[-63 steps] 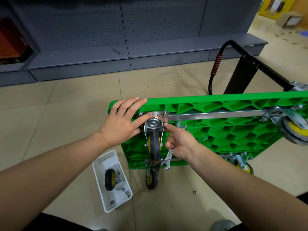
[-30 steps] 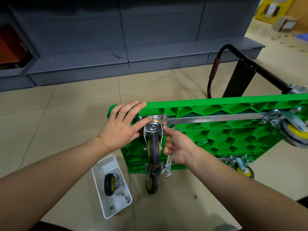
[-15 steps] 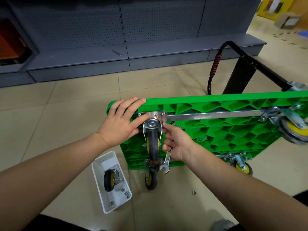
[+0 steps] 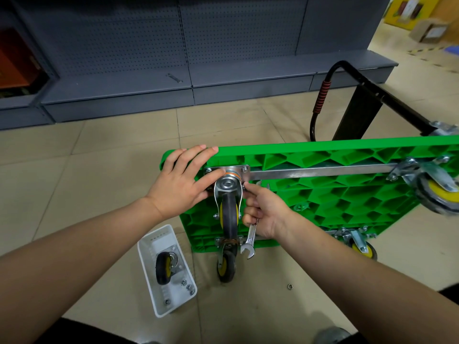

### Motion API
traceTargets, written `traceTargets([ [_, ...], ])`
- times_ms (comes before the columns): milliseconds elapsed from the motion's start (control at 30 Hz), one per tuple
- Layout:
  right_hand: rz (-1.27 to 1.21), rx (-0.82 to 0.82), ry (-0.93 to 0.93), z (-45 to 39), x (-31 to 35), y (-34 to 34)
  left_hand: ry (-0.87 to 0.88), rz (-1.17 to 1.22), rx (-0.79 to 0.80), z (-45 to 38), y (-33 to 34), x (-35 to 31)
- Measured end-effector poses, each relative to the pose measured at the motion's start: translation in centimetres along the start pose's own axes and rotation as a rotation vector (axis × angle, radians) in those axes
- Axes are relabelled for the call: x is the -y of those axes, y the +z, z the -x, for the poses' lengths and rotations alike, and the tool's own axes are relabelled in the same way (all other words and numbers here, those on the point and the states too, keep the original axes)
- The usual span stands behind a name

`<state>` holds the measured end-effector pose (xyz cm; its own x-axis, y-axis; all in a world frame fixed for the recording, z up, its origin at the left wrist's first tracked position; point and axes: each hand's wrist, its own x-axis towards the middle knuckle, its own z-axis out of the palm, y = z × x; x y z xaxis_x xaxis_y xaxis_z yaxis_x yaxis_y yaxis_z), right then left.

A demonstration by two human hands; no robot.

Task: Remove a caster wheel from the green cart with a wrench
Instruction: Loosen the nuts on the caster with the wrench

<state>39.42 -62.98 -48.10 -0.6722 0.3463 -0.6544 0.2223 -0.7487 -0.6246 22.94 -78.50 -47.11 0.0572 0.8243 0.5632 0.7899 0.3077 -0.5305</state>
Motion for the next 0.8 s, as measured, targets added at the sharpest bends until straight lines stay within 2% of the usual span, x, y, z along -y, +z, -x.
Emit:
traceTargets([
  [267, -0.025, -0.046, -0.048, -0.31, -0.17, -0.12, 0.001, 0.014, -0.002, 0.00, 0.09, 0.01],
  [500, -0.013, 0.013, -0.007, 0.11, 0.11, 0.03, 0.007, 0.010, 0.003, 0.02, -0.09, 0.02],
  [800, -0.001, -0.053, -0.070, -0.02, -0.30, 0.17, 0.009, 0.026, 0.029, 0.04, -0.09, 0.09],
])
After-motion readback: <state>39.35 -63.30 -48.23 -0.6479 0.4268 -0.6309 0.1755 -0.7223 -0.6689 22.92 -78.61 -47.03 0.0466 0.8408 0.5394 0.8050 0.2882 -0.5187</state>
